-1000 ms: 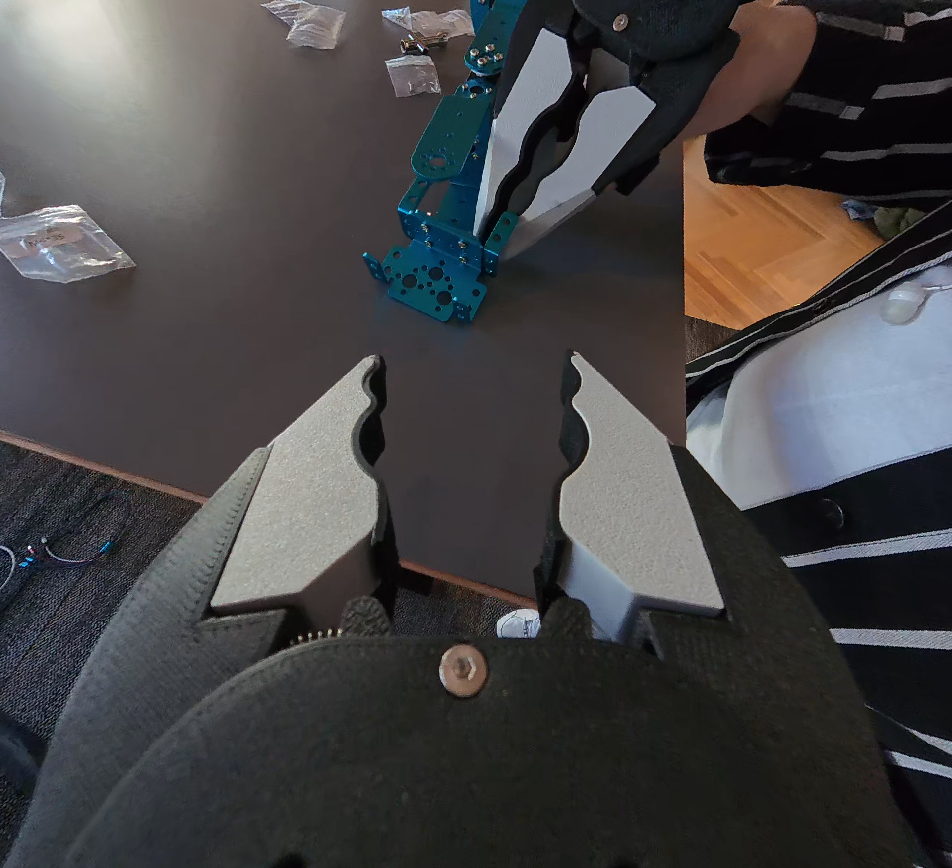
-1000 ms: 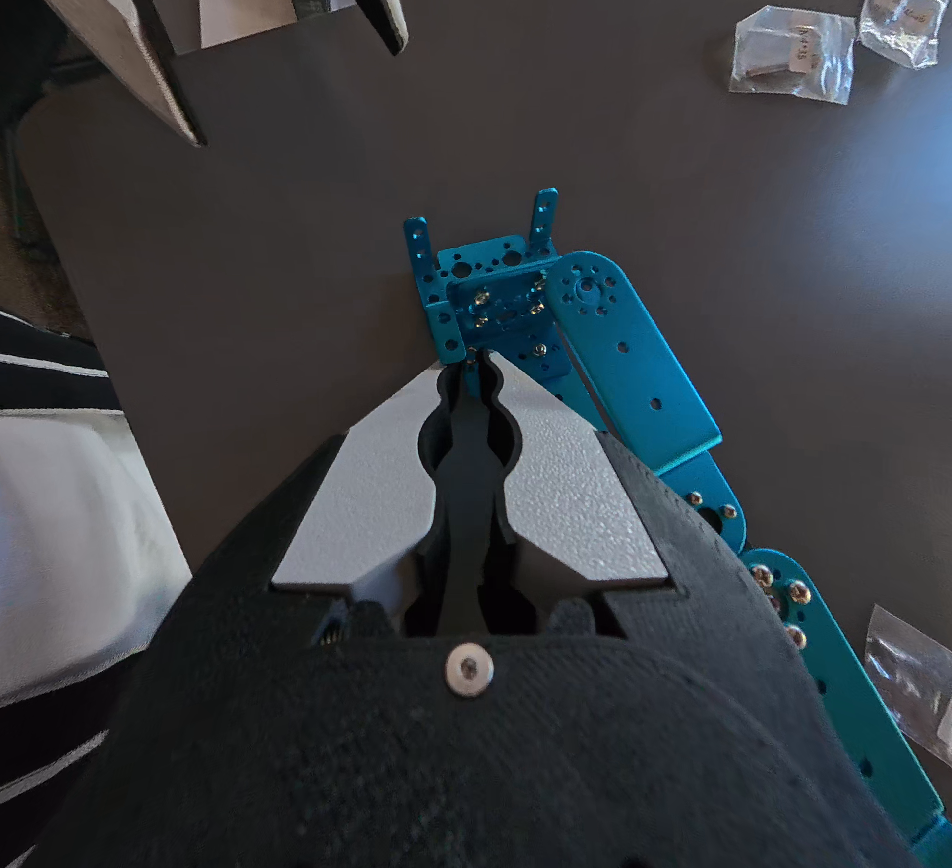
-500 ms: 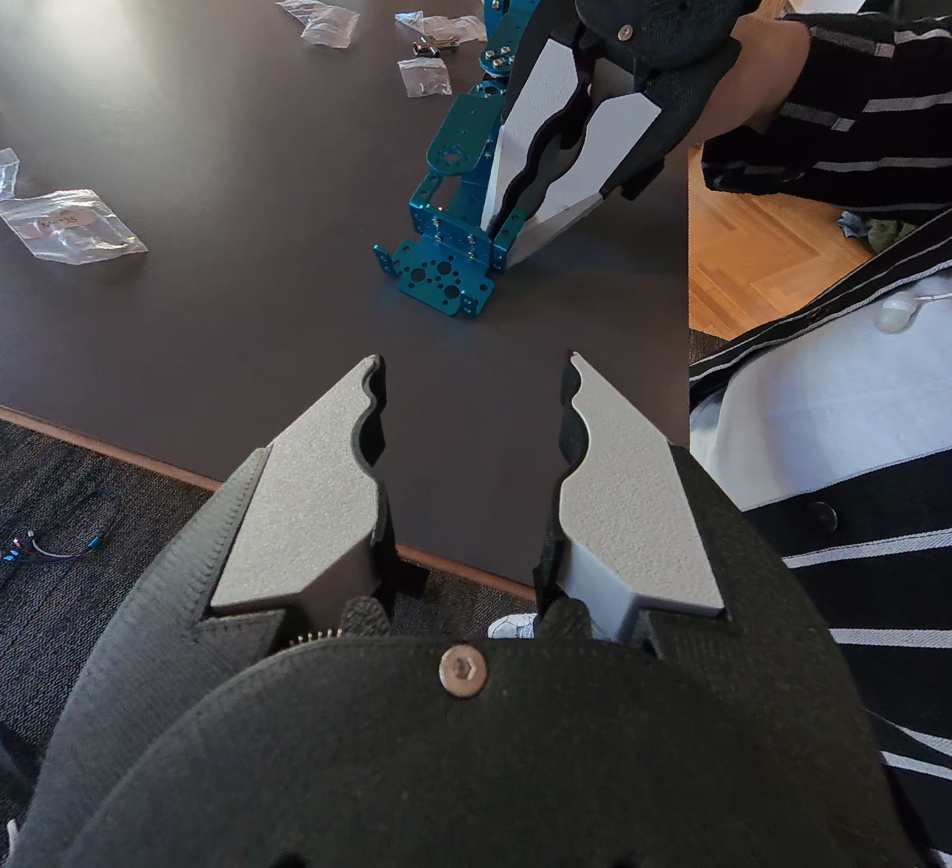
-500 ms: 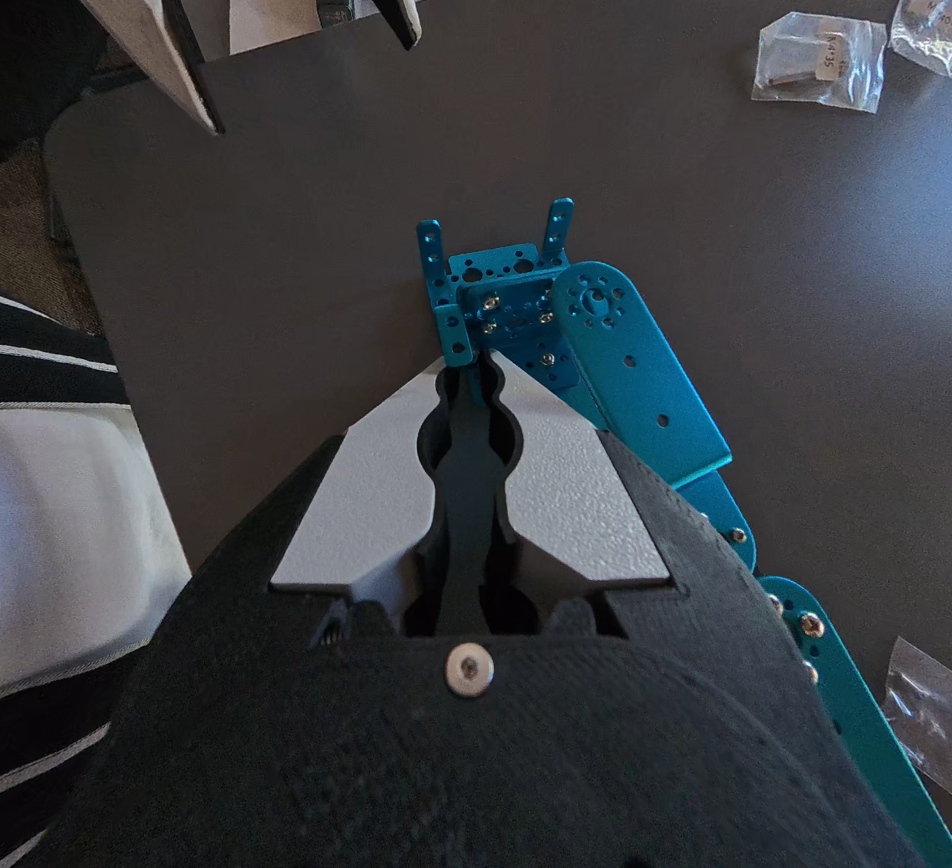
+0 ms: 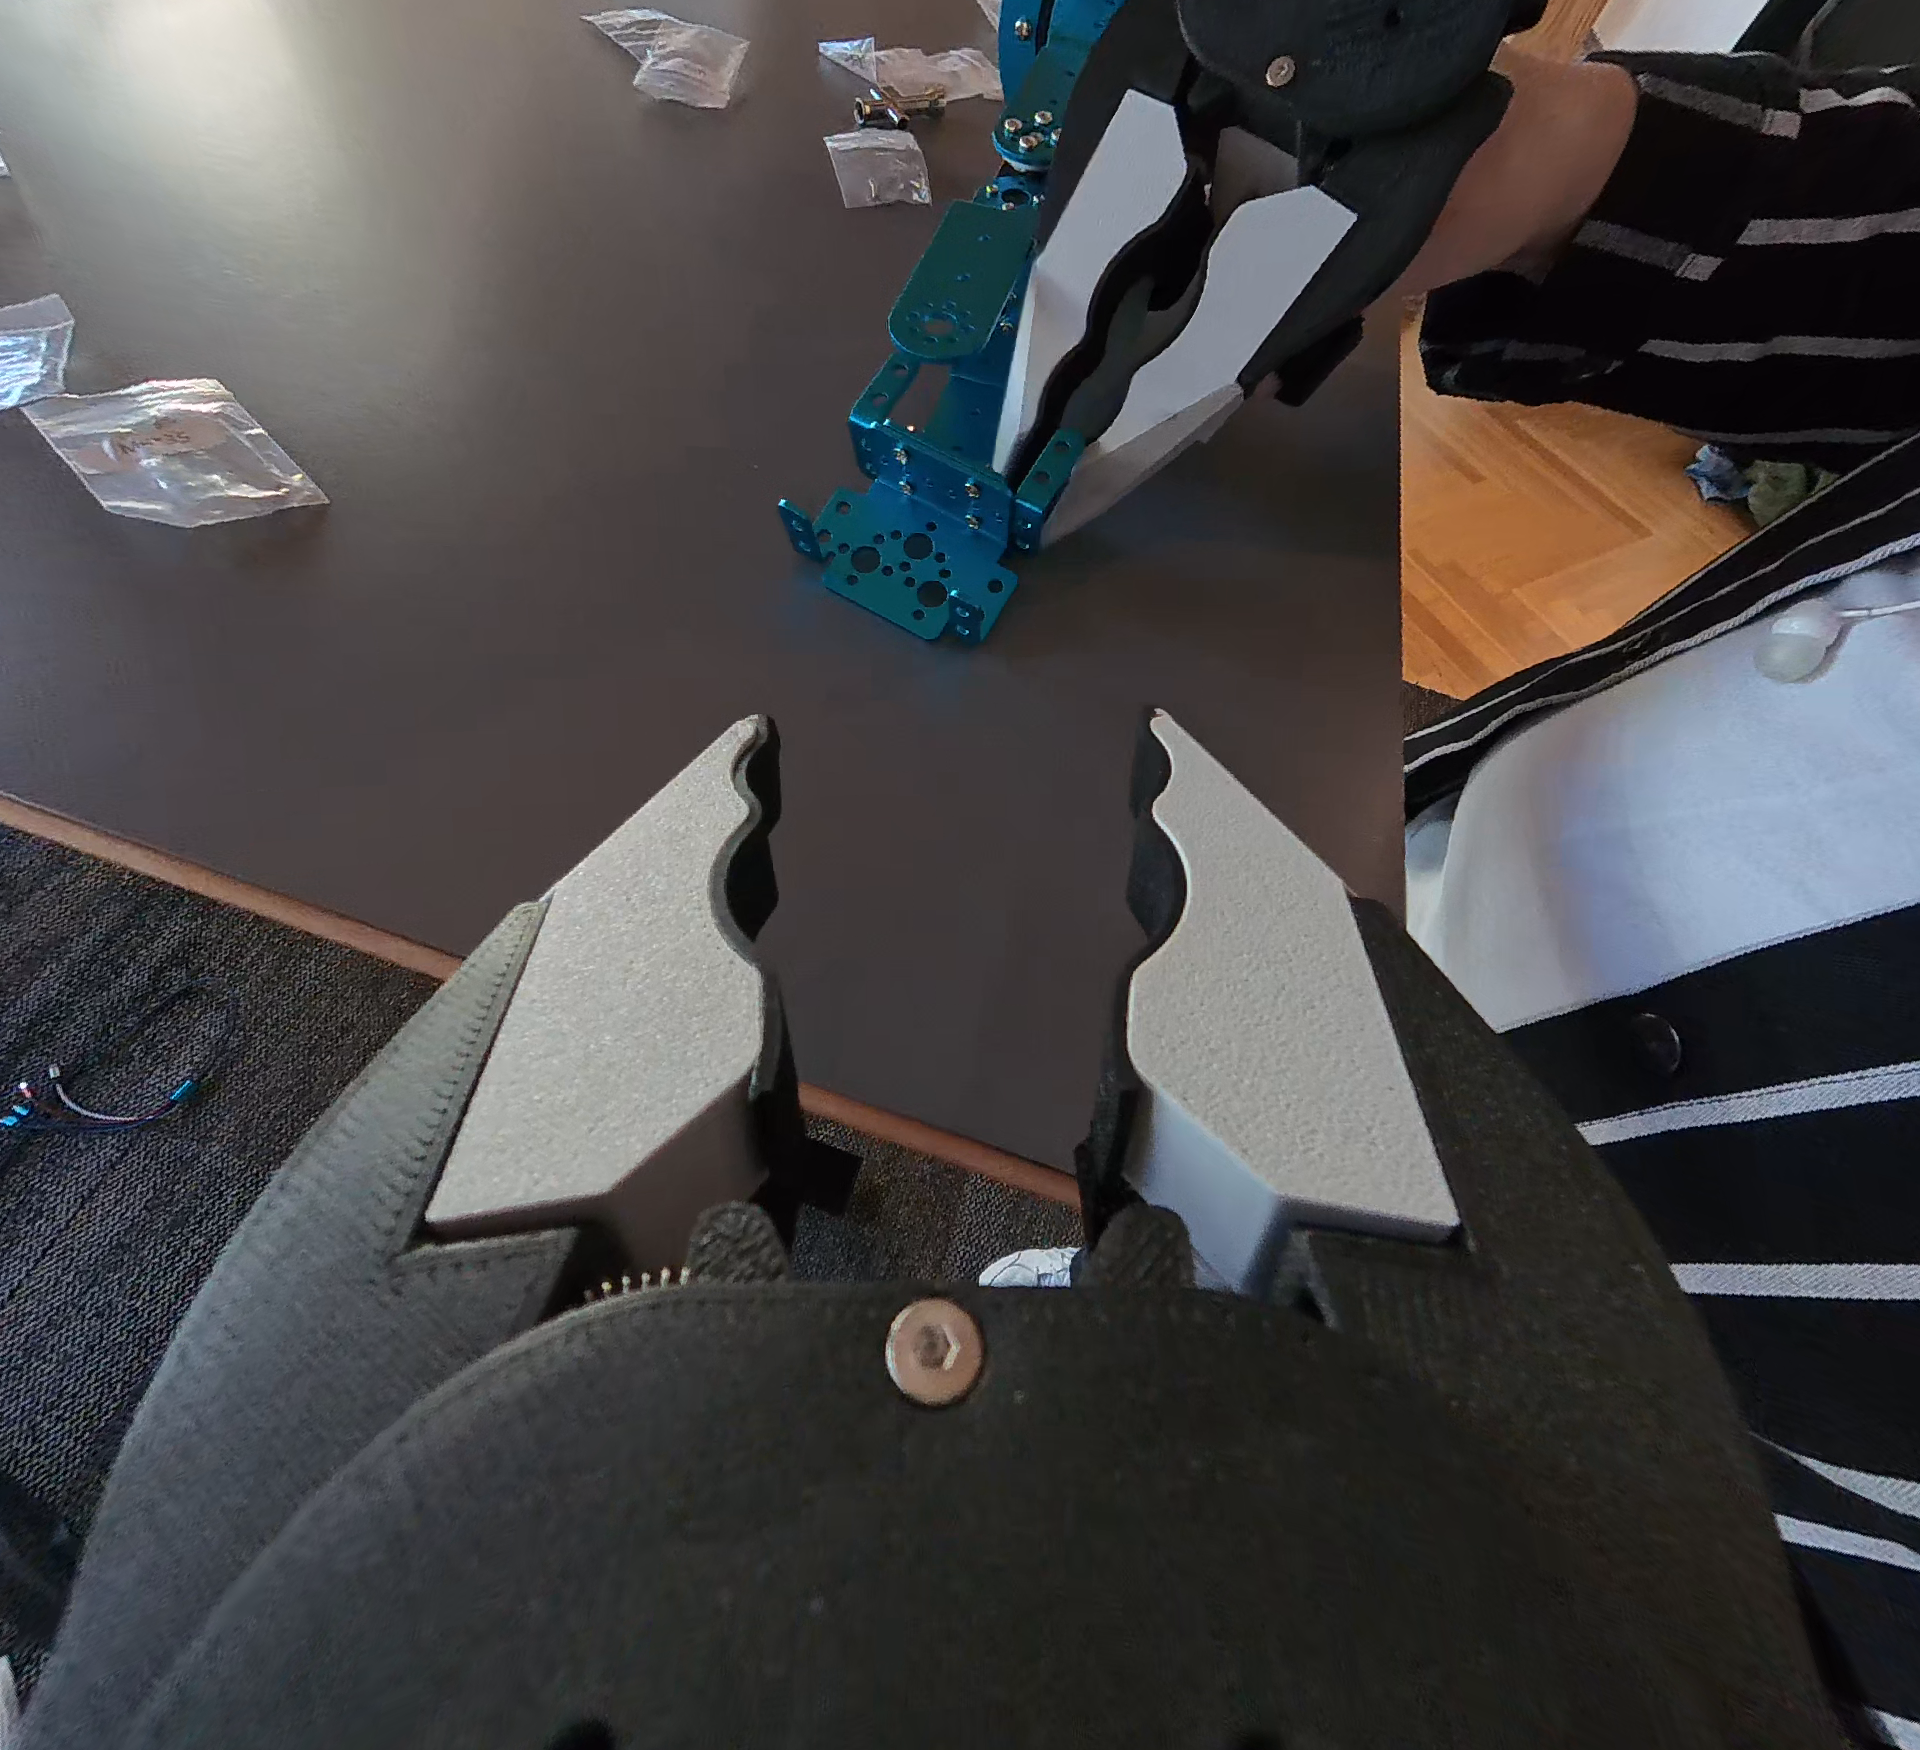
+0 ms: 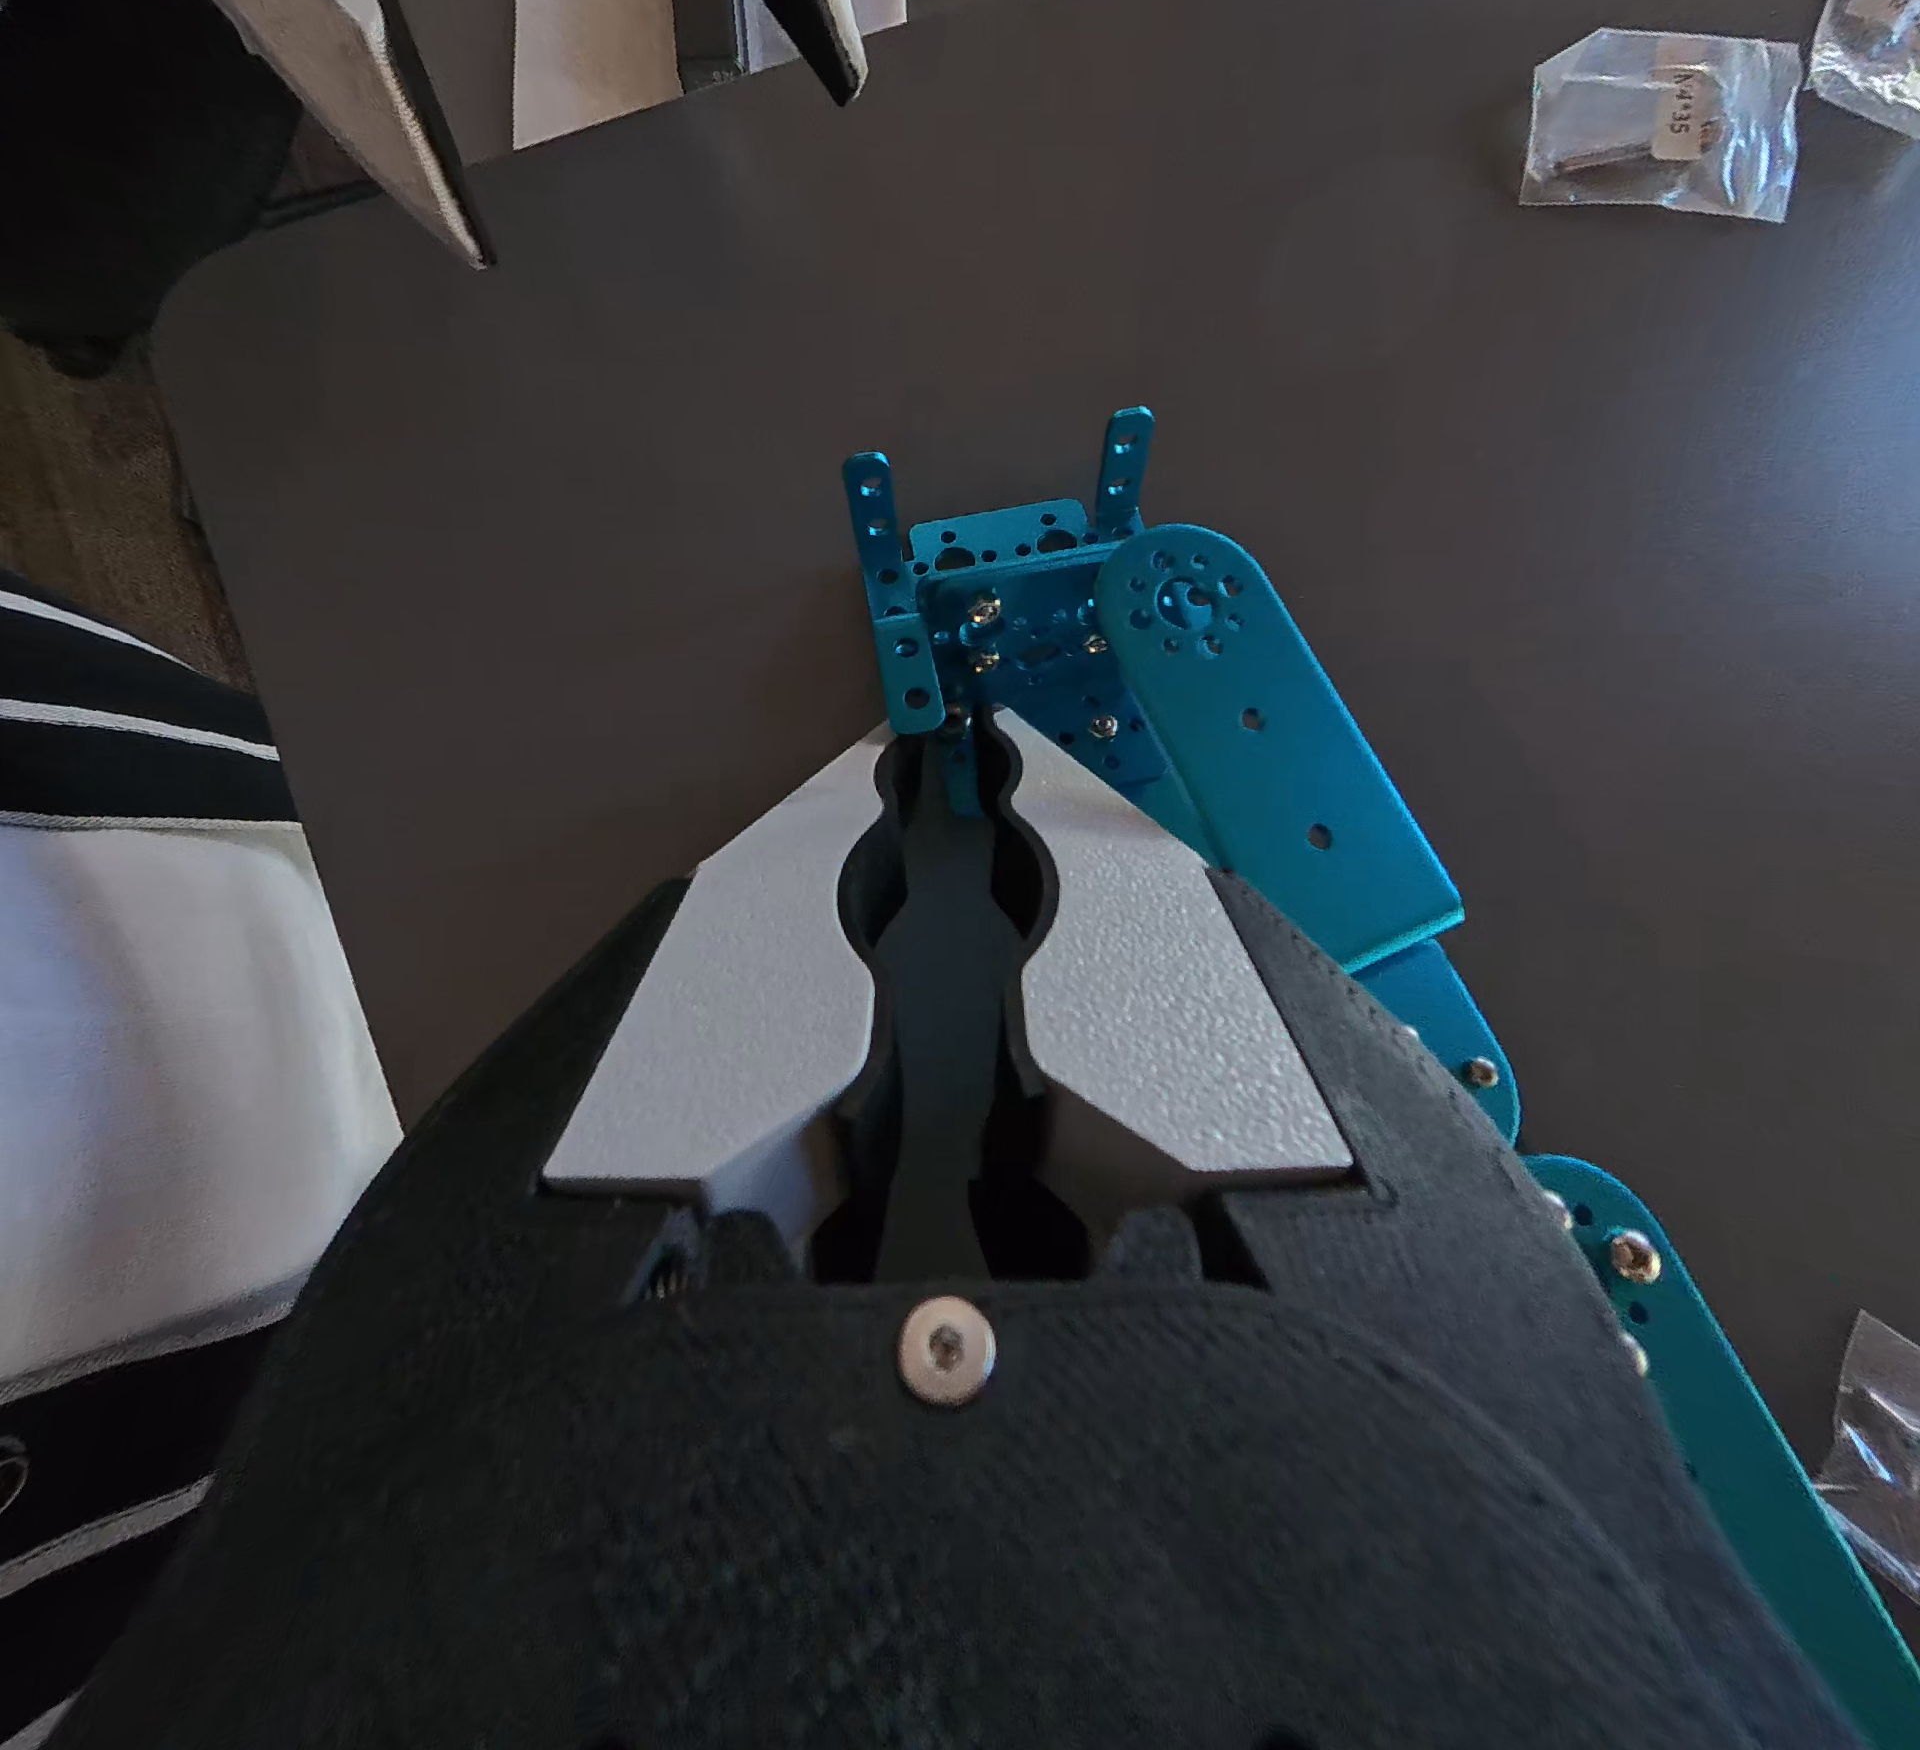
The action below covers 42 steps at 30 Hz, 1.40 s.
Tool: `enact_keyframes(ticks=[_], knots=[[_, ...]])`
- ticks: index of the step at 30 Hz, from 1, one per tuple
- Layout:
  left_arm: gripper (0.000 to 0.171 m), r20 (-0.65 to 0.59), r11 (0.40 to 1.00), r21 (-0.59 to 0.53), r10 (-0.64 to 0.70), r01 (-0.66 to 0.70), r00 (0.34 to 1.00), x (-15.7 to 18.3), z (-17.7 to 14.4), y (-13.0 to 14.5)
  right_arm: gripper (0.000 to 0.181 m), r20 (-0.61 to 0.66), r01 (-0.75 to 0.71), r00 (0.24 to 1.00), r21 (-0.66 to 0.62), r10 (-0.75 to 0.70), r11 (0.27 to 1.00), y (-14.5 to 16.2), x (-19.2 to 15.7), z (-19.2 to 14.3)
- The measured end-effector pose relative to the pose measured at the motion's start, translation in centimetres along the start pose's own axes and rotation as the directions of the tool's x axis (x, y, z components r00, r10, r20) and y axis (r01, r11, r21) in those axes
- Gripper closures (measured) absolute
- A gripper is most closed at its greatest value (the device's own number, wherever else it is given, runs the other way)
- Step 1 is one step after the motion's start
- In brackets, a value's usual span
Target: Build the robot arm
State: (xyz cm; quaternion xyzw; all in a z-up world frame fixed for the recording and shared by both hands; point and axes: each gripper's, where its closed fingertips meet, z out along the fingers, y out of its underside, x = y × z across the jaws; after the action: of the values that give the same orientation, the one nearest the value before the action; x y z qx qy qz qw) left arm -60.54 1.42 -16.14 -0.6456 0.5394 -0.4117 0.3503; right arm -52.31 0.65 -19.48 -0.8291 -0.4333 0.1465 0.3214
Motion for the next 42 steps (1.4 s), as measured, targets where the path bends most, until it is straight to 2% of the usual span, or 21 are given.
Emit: enact_keyframes(ticks=[16, 28, 36, 42], knots=[[0.105, -0.002, 1.0, 0.004, -0.008, 0.008, 1.0, 0.0, -0.2, 0.1, 0.169, -0.006, -0.007, 1.0, 0.023, 0.007, 1.0, 0.0, -0.1, -0.4], [0.107, -0.009, 0.999, 0.004, -0.033, 0.033, 0.999, 0.1, -0.4, 0.3, 0.168, -0.053, -0.022, 0.998, 0.057, 0.025, 0.998, 0.6, -0.5, -3.0], [0.112, -0.008, 0.997, -0.035, -0.066, 0.066, 0.998, 0.3, 1.9, 0.4, 0.168, -0.115, -0.096, 0.987, 0.109, 0.108, 0.989, 2.8, -1.6, -6.0], [0.116, -0.021, 0.999, -0.039, -0.003, 0.002, 1.0, 0.9, 4.6, -1.4, 0.169, -0.186, -0.23, 0.947, 0.17, 0.261, 0.958, 6.1, -2.9, -9.1]])
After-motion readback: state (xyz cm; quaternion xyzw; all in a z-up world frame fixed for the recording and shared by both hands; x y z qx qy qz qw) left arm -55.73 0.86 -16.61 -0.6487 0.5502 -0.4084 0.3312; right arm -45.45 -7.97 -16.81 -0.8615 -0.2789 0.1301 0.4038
